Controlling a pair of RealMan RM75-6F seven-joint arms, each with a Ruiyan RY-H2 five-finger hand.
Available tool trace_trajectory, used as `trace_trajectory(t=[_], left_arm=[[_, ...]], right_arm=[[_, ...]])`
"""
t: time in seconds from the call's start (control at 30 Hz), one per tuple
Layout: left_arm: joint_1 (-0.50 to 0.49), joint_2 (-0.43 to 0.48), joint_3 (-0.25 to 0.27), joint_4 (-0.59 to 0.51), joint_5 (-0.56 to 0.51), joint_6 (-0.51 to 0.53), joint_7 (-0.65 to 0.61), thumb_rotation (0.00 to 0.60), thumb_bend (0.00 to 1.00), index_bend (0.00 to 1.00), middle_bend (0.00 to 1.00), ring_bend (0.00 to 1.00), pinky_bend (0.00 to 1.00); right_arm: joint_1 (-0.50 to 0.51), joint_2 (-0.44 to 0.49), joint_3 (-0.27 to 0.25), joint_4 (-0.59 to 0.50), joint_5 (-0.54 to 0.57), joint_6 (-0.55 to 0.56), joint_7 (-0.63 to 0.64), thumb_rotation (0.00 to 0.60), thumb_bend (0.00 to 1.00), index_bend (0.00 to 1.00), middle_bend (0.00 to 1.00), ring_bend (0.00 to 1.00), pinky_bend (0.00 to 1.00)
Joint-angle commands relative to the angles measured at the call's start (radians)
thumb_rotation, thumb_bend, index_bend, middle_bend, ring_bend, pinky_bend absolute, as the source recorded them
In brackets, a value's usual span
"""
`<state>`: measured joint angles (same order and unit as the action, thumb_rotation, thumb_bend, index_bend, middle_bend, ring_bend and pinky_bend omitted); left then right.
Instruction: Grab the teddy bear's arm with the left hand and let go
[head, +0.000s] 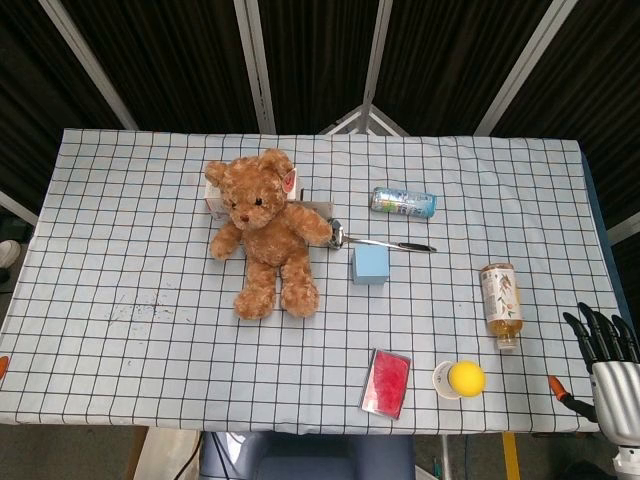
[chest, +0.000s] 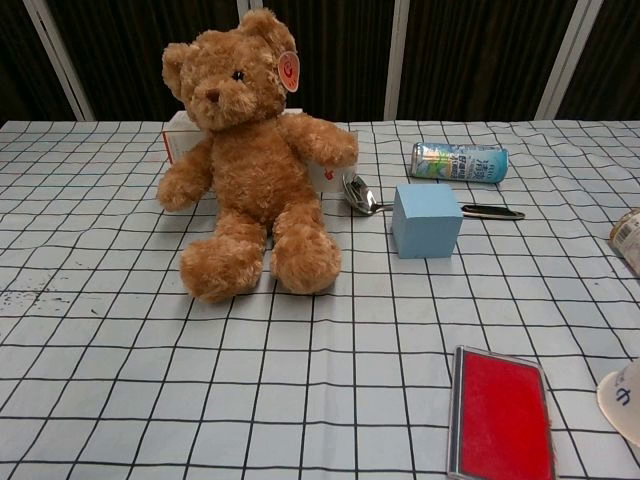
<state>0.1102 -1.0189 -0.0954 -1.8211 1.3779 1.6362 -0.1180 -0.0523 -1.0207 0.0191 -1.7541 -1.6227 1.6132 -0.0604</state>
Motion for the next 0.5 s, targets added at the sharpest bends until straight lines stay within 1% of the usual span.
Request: trace_trajectory(t=[0.03, 0.33, 0.5], left_arm=[[0.0, 0.001, 0.0, -0.001, -0.003, -0.002, 0.0, 0.6, 0.37, 0.25, 0.03, 0.0, 0.0], [0.003, 0.001, 0.008, -0.009, 0.013, 0.003, 0.002, 0.6, 0.37, 0.24, 0.03, 0.0, 0.0], [-0.004, -0.006, -0.002, -0.005, -0.001, -0.006, -0.011, 0.6, 0.37, 0.24, 0.04, 0.0, 0.0]], right_arm=[[0.0, 0.001, 0.001, 0.0, 0.006, -0.002, 0.001, 0.6, 0.22, 0.12, 0.06, 0.08, 0.0], [-0.009, 0.006, 0.001, -0.01, 0.001, 0.017, -0.002, 0.6, 0.22, 0.12, 0.06, 0.08, 0.0], [-0.009, 0.008, 0.006, -0.012, 0.01, 0.019, 0.001, 0.6, 0.22, 0.12, 0.06, 0.08, 0.0]])
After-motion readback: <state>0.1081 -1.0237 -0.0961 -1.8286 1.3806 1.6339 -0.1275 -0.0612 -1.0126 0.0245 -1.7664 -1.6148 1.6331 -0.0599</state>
